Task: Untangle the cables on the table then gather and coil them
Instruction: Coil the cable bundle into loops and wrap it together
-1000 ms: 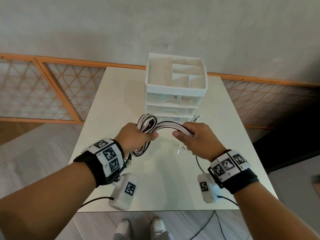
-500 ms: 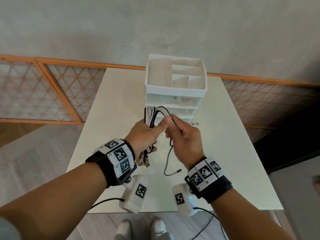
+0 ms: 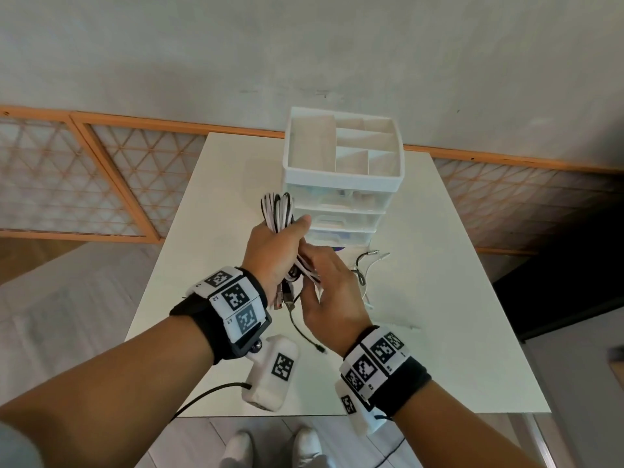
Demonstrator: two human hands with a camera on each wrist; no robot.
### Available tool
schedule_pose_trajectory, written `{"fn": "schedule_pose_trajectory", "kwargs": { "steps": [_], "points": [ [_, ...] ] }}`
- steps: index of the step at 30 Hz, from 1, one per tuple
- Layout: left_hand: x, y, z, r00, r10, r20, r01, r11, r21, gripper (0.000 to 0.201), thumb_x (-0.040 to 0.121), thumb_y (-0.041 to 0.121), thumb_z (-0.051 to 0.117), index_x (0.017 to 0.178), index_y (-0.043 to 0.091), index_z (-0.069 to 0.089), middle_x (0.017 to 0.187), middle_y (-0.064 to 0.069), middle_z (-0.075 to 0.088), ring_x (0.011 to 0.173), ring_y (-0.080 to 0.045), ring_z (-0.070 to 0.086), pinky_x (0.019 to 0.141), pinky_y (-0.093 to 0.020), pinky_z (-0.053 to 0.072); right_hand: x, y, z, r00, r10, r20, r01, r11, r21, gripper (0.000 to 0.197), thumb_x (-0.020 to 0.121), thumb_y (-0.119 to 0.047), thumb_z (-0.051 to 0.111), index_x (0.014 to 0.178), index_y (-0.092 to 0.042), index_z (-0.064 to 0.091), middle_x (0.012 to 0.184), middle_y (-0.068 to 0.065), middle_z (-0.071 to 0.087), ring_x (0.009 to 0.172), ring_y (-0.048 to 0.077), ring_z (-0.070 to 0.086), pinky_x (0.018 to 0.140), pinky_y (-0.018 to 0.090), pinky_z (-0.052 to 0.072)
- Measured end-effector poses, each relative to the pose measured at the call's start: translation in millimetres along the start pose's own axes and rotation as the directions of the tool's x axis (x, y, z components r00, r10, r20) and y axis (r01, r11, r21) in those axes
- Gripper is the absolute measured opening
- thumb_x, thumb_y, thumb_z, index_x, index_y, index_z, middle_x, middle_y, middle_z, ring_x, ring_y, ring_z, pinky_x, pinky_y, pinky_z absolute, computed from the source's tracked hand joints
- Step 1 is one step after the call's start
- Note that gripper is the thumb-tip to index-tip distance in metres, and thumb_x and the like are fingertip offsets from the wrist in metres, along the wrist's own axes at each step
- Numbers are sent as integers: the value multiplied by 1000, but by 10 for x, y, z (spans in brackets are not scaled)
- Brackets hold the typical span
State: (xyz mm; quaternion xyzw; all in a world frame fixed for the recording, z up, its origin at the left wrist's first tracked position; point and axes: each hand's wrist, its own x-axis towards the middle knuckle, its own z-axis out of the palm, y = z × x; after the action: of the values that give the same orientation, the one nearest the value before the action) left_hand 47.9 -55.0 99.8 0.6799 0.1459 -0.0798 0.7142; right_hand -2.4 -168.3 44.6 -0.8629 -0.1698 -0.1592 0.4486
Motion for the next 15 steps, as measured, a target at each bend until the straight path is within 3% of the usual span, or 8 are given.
{"fn": "schedule_pose_trajectory", "kwargs": {
  "steps": [2,4,6,7,9,12,13,15],
  "points": [
    [23,35,-34,1000,31,6,-31,999,11,31,87,33,68,69,9,64,65,-12,65,55,-23,62,61,-34,51,-27,51,-33,988,144,52,-145,989,20,46,82,0,61,123,-17,47,109,-3,62,98,10,60,88,27,49],
    [15,92,-51,994,79,76,-79,997,-3,28,93,27,64,74,6,64,73,-16,64,56,-19,64,61,-33,54,-25,150,-47,963,247,105,-248,969,-11,36,84,-12,71,111,-17,47,94,-10,60,84,6,56,78,24,47],
    [-19,147,-60,979,122,166,-120,993,-22,26,95,25,63,77,6,63,74,-16,62,59,-18,65,58,-31,54,10,260,-52,952,278,133,-271,960,-64,20,88,-26,72,97,-18,57,76,-12,60,70,12,55,66,28,45],
    [-40,168,-69,968,136,210,-132,991,-31,26,96,24,63,77,7,62,73,-15,61,62,-20,66,55,-30,53,35,313,-71,954,269,134,-260,962,-84,12,90,-28,70,87,-20,61,67,-10,58,63,16,55,61,32,44],
    [-71,201,-115,934,161,318,-144,987,-75,25,95,23,63,77,8,60,69,-11,59,69,-27,64,55,-31,51,109,436,-146,939,316,137,-298,944,-139,19,91,-19,67,72,-24,66,58,-8,57,57,21,55,60,33,46],
    [-78,242,-212,865,201,459,-199,978,-54,24,92,27,63,79,7,59,67,-7,57,73,-31,63,64,-35,49,217,572,-311,885,450,115,-404,868,-289,11,90,-13,64,87,-14,74,77,6,73,74,28,68,76,41,54],
    [-77,243,-239,855,213,473,-230,973,-23,25,91,29,63,83,6,59,67,-7,56,73,-31,64,65,-36,49,230,596,-351,886,452,105,-401,860,-316,9,88,-15,66,91,-16,74,87,6,75,84,29,69,82,41,54],
    [-60,244,-272,862,241,446,-279,960,21,25,90,29,63,87,5,61,67,-7,56,72,-29,65,69,-39,50,239,578,-389,884,445,141,-390,870,-300,18,84,-23,75,102,-23,73,105,-3,72,98,18,65,94,37,50]
  ]
}}
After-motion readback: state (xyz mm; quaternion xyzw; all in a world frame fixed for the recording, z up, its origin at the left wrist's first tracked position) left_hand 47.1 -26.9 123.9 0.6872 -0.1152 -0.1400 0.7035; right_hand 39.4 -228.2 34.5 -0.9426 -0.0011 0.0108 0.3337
